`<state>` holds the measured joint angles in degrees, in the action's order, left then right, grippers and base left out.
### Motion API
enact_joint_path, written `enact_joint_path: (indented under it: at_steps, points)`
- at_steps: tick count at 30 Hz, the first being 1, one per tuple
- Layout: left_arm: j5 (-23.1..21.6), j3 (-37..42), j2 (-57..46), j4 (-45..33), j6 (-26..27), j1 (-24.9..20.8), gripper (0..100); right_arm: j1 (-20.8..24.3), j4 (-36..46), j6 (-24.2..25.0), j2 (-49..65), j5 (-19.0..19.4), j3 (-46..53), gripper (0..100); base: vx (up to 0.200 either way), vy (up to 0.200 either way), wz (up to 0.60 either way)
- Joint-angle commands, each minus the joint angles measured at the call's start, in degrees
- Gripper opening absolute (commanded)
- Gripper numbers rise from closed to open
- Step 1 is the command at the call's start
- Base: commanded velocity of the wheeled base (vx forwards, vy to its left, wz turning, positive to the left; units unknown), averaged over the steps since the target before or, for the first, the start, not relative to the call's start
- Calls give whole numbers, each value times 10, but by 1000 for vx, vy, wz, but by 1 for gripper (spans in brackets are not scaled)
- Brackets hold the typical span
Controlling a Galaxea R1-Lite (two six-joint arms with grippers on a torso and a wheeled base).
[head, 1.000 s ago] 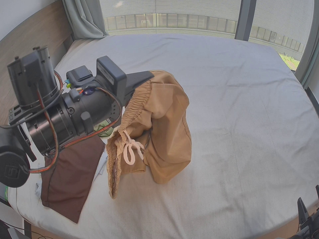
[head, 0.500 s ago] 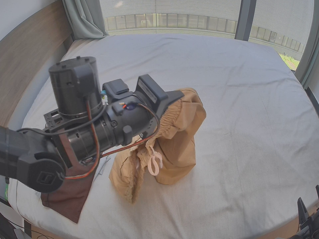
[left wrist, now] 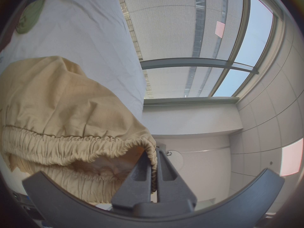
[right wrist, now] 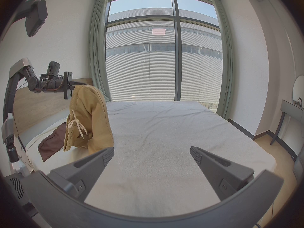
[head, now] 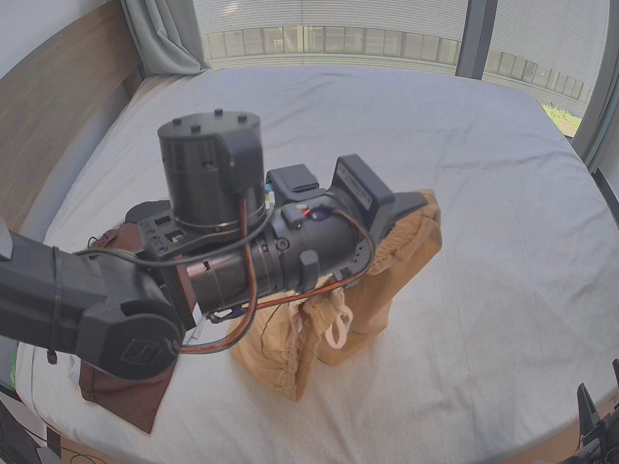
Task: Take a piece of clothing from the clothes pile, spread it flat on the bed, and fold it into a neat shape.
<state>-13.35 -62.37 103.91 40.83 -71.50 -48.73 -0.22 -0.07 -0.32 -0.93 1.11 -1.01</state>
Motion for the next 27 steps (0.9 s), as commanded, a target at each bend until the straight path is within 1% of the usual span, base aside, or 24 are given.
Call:
enact_joint_path:
  at_steps: [1, 5, 11, 14, 18, 19, 21, 23, 25, 26, 27]
  points:
    - [-18, -61, 2, 0, -29, -30, 0, 0, 0, 0, 8, 0, 10, 100, 0, 0, 0]
    - [-16, -108, 1, 1, -59, -50, 0, 0, 0, 0, 8, 0, 10, 100, 0, 0, 0]
    - [-9, -161, -13, 0, -115, -52, 0, 0, 0, 0, 8, 0, 10, 100, 0, 0, 0]
    - [-8, -160, -27, 0, -125, -45, 0, 0, 0, 0, 8, 0, 10, 100, 0, 0, 0]
    - [-15, -97, -72, -2, -120, 1, 0, 0, 0, 0, 8, 0, 10, 100, 0, 0, 0]
    - [-19, -77, -84, -2, -110, 11, 0, 0, 0, 0, 8, 0, 10, 100, 0, 0, 0]
    - [-34, -36, -100, -3, -74, 24, 0, -1, 0, 0, 8, 0, 10, 100, 0, 0, 0]
    - [-49, 15, -112, 0, -22, 36, 0, -1, 0, 0, 8, 0, 10, 100, 0, 0, 0]
    - [-53, 53, -113, 2, 15, 40, 0, -1, 0, 0, 8, 0, 10, 100, 0, 0, 0]
    - [-53, 62, -112, 3, 26, 41, 0, -1, 0, 0, 8, 0, 10, 100, 0, 0, 0]
    - [-54, 96, -107, 11, 69, 47, 0, -1, 0, 0, 8, 0, 10, 100, 0, 0, 0]
